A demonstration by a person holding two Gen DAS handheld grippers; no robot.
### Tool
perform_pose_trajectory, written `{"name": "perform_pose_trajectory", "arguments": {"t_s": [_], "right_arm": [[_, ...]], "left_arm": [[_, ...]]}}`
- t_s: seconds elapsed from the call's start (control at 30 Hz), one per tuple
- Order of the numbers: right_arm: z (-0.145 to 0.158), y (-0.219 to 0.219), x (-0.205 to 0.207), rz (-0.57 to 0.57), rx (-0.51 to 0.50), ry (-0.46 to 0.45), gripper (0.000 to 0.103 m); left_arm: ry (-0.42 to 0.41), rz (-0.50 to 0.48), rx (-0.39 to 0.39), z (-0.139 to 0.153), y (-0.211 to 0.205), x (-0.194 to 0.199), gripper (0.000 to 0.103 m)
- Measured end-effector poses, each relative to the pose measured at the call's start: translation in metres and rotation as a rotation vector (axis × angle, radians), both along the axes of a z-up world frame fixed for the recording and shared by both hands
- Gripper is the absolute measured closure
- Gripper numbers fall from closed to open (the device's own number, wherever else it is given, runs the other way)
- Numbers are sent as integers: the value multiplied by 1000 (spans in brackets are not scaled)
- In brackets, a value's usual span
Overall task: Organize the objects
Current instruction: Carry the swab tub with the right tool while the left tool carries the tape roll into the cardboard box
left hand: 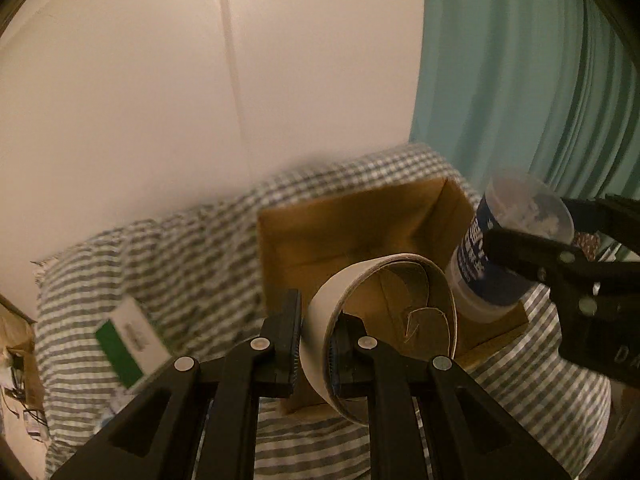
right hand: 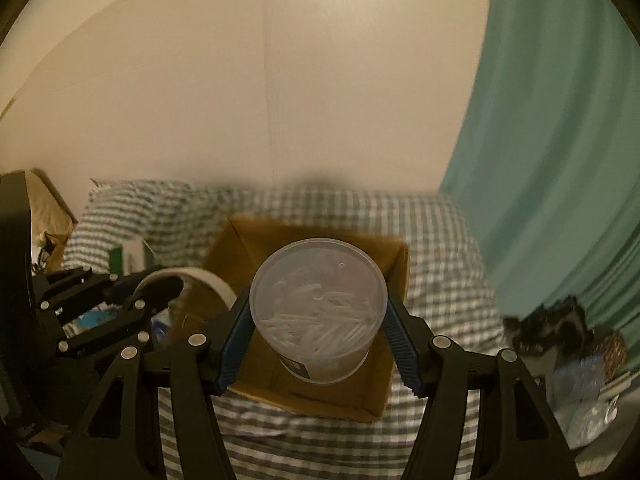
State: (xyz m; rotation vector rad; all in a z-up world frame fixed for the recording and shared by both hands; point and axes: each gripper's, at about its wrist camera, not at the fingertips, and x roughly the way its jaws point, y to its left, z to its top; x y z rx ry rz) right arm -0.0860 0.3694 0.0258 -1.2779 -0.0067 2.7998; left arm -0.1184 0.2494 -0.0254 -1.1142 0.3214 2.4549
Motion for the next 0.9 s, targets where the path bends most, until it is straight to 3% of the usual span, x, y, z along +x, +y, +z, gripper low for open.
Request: {"name": "perform_pose_trajectory", "arguments": {"t_s": [0.13,0.23,0.27,0.3,0.37,0.57,0.7,0.9], "right_arm": [[-24,20,-1,-18,-38,-45,41],[-28,25,-2,-29,-71,-59,41],[-25,26,-1,-32,-70,-43,34],[-22,27,1,-34,-70,-27,28],[-14,21,2,-34,-76,-2,26],[22,8,29,-27,-45,82,23],[55,-14,50,-18,-4,156,19],[109,-54,85,14,61,260,14]], "left_arm": [[-41,-11,-36,-20,12,-7,89],[-66,-20,-40,-25,16,-7,78],[-80,-25,-33,-24,16,-7,65],[-85,-28,-28,-22,15,-5,45],[-57,-33,-19,-13,12,2,30],[2,-8,-5,22,-16,16,23],[65,36,27,55,-56,33,11],[150,104,50,103,-124,62,5]]}}
